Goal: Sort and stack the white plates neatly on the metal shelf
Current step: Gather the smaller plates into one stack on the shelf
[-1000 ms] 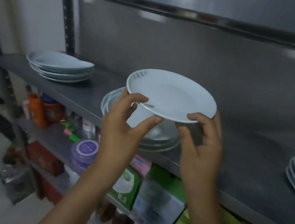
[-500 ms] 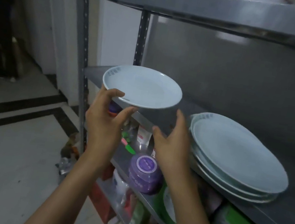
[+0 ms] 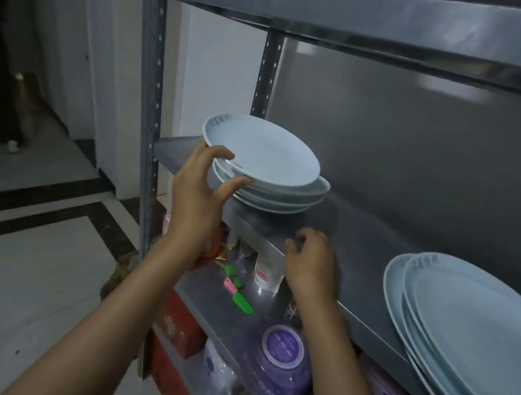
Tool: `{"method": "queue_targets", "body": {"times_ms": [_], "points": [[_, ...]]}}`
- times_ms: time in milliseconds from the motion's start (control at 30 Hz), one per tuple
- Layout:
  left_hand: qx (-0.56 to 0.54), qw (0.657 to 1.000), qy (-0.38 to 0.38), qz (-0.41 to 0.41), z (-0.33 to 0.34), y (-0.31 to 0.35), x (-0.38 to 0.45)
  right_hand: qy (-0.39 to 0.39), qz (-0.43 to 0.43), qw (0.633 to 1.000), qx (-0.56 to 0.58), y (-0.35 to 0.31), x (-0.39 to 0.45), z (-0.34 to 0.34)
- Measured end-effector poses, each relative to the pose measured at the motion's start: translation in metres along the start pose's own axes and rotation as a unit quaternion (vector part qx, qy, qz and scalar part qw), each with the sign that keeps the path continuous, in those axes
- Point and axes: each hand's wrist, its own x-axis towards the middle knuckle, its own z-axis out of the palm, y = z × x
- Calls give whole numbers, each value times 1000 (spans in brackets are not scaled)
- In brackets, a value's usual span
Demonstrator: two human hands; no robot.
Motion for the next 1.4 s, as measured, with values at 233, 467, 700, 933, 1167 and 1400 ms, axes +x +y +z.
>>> {"method": "queue_targets", "body": {"times_ms": [233, 467, 700, 933, 1167, 1400], "points": [[14, 998, -45, -37, 32, -35, 36, 37, -17, 998, -48, 8, 9, 16], [14, 993, -92, -75, 37, -64, 47, 70, -28, 993, -86, 6, 11, 23], [47, 985, -151, -65, 31, -79, 45, 71, -32, 991, -107, 7, 11, 26], [76, 973, -193, -97, 33, -83, 28, 60, -31, 991, -118, 7, 13, 30], [112, 983, -138, -54, 27, -50, 6, 41, -47, 990, -128, 7, 10, 27], [164, 965, -198, 56, 16, -20, -63, 33, -110, 981, -157, 12, -13, 15]]}}
